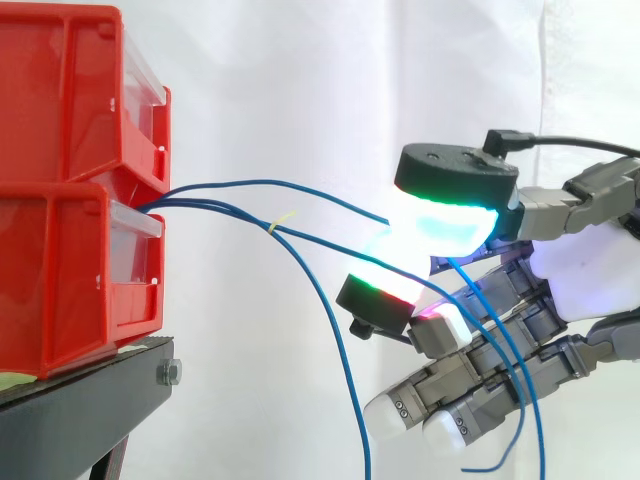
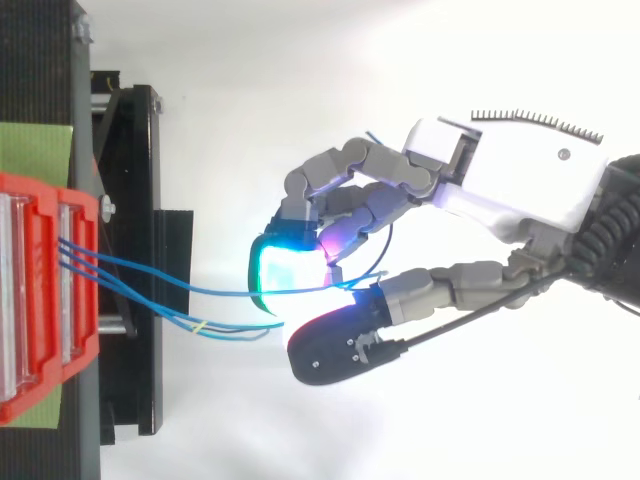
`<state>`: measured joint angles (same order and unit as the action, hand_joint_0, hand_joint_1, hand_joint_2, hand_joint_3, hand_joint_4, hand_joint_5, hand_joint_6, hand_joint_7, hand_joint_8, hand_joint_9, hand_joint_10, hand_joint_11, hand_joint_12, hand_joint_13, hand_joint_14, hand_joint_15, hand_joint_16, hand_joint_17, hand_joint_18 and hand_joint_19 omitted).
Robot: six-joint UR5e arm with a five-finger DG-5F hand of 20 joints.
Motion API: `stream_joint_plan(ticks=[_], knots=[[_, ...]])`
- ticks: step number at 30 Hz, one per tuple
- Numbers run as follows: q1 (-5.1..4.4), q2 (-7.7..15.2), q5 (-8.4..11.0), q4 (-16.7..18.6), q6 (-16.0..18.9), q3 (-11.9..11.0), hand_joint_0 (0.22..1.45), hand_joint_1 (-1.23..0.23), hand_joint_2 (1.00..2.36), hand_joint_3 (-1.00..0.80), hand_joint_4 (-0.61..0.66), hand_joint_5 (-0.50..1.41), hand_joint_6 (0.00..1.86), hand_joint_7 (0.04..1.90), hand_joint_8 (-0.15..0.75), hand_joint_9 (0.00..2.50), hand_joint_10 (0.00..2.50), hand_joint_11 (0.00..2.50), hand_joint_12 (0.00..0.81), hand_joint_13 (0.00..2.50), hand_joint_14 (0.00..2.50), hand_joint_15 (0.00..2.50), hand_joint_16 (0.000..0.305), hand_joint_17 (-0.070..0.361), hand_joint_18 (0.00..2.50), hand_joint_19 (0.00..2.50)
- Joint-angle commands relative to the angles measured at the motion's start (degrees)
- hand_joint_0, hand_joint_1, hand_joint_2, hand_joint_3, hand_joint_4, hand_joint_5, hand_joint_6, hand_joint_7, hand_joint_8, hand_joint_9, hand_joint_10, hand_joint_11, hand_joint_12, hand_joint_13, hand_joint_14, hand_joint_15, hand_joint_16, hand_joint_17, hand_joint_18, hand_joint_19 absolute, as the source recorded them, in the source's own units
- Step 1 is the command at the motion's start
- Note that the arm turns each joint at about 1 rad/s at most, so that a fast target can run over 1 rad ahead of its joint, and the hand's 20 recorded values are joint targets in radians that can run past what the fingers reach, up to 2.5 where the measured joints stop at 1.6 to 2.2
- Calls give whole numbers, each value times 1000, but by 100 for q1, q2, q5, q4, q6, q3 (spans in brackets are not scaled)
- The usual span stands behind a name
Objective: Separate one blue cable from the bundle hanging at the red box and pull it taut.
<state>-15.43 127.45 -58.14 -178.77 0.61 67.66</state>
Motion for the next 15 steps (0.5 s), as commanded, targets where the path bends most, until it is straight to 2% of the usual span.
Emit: stream_joint_plan(ticks=[1,5,9,12,15], knots=[[5,-1,5,0,0,2,487,-777,1000,-500,51,-213,904,920,253,956,20,1131,376,512,14,354,55,123,458,424],[5,-1,5,0,0,2,465,-675,1000,-500,70,-208,886,904,268,983,19,1138,395,529,15,363,57,129,469,436],[5,-1,5,0,-9,2,497,-558,1000,-500,61,-207,874,918,260,993,21,1141,386,532,14,368,55,125,454,441],[5,-1,5,0,-9,2,569,-527,1000,-500,39,-206,867,967,245,991,22,1146,369,529,16,377,51,116,438,457],[14,-1,5,0,0,-7,599,-555,1000,-500,25,-205,874,991,242,994,25,1150,364,535,15,379,51,114,436,458]])
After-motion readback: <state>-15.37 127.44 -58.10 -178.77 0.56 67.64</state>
